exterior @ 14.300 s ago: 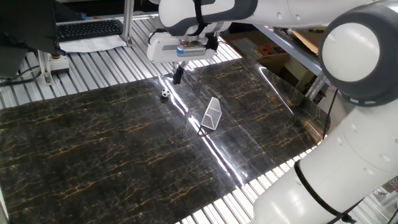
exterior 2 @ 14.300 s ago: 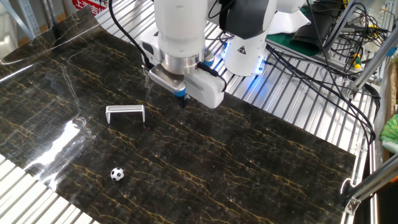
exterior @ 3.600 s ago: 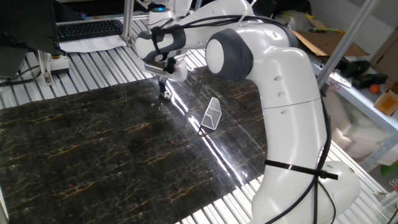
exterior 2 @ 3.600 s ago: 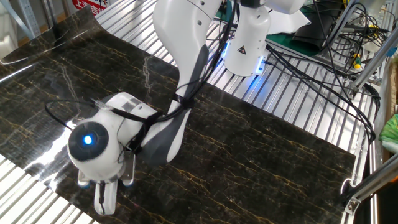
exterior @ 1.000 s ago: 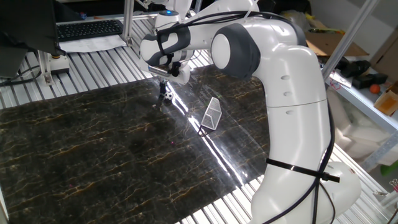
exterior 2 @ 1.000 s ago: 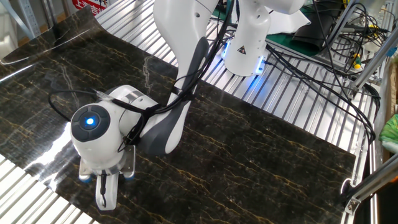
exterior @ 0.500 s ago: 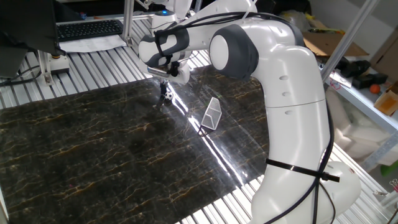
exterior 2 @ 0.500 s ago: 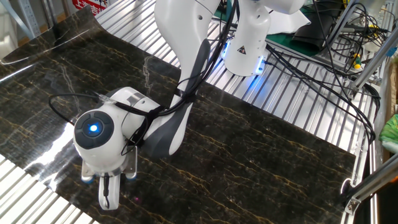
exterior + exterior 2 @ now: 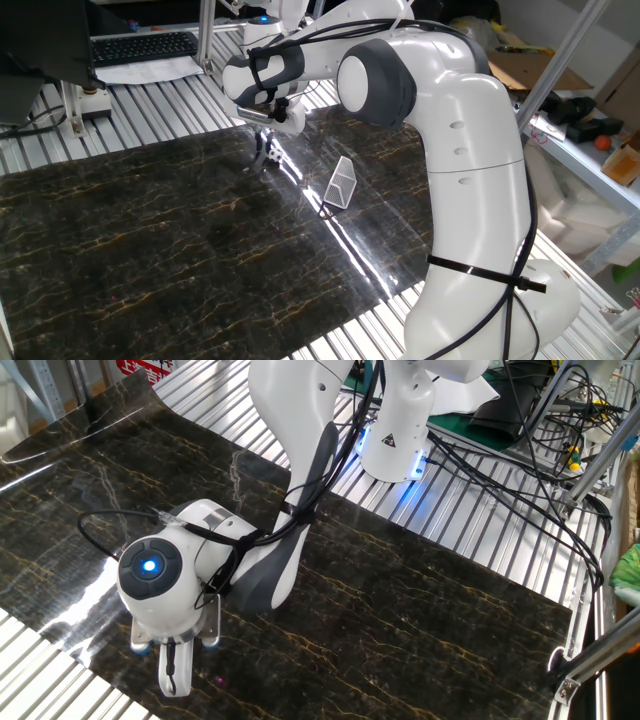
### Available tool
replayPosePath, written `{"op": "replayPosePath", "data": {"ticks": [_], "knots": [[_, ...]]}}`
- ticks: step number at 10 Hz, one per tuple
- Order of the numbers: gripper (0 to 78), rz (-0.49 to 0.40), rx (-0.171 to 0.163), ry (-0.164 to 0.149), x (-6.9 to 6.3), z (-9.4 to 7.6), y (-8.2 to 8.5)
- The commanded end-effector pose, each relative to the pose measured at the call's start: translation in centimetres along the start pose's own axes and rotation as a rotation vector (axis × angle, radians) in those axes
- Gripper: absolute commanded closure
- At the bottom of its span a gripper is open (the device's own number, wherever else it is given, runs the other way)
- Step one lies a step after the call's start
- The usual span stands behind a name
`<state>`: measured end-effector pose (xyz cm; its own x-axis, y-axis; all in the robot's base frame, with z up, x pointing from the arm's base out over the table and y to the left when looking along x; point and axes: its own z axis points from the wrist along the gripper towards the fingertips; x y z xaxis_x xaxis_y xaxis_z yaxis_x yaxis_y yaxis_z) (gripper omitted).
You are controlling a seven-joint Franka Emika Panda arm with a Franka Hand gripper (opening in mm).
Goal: Push the soccer ball into the goal
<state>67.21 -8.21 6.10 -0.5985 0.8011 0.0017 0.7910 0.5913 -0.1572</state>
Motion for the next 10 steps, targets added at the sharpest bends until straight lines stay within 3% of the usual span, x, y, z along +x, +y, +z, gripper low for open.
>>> {"op": "replayPosePath", "data": {"ticks": [1, 9, 10], "knots": [[0.2, -0.001, 0.002, 0.001, 0.0, -0.4, 0.0], [0.2, -0.001, 0.002, 0.001, 0.0, -0.4, 0.0], [0.2, 0.014, -0.121, 0.014, -2.3, -3.4, 0.4]]}}
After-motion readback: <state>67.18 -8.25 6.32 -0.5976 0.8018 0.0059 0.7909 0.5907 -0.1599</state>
